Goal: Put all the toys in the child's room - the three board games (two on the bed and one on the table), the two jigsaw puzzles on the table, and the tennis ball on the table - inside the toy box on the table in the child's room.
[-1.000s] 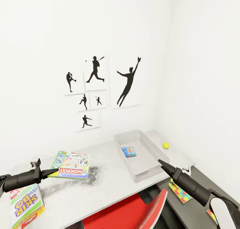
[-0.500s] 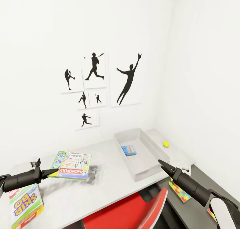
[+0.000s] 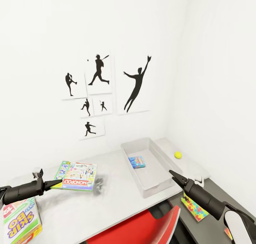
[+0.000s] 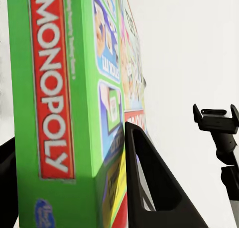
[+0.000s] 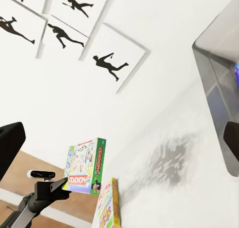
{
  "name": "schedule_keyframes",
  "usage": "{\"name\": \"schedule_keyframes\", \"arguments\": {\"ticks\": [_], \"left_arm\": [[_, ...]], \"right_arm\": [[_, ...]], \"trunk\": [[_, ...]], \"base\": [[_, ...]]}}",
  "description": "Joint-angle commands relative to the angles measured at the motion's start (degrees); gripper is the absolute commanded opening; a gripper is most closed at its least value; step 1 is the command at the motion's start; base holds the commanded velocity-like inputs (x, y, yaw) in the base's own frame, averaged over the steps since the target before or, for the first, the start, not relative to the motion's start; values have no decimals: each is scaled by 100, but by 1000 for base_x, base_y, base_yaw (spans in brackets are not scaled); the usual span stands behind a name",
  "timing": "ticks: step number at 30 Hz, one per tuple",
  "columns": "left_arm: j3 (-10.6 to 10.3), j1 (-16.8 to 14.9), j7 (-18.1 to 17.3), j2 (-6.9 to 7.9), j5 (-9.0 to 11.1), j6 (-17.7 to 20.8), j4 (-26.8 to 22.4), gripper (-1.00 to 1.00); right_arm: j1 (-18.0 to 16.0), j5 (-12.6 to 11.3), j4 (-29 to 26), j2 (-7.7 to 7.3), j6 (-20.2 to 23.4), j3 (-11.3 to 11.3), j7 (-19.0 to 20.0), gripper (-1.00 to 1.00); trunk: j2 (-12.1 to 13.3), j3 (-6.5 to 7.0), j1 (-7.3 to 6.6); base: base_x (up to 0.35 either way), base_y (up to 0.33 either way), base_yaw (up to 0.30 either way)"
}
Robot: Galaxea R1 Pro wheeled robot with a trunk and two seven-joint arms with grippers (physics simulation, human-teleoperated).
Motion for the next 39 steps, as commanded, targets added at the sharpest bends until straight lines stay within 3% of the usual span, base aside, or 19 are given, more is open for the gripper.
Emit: {"name": "schedule_keyframes", "arguments": {"ticks": [1,19,39], "left_arm": [[2,-3,-24,1,-1,60,1,-100],[-4,-3,-24,-4,-1,53,1,-100],[-5,-3,-24,-8,-1,51,1,-100]], "right_arm": [[-4,-7,0,1,36,-8,13,100],[-1,-7,0,1,36,-2,11,100],[-4,-7,9,5,27,-24,-5,100]], "trunk": [[-8,-13,3],[-8,-26,3],[-8,-26,3]], "base": [[71,0,0],[160,0,0],[44,13,0]]}}
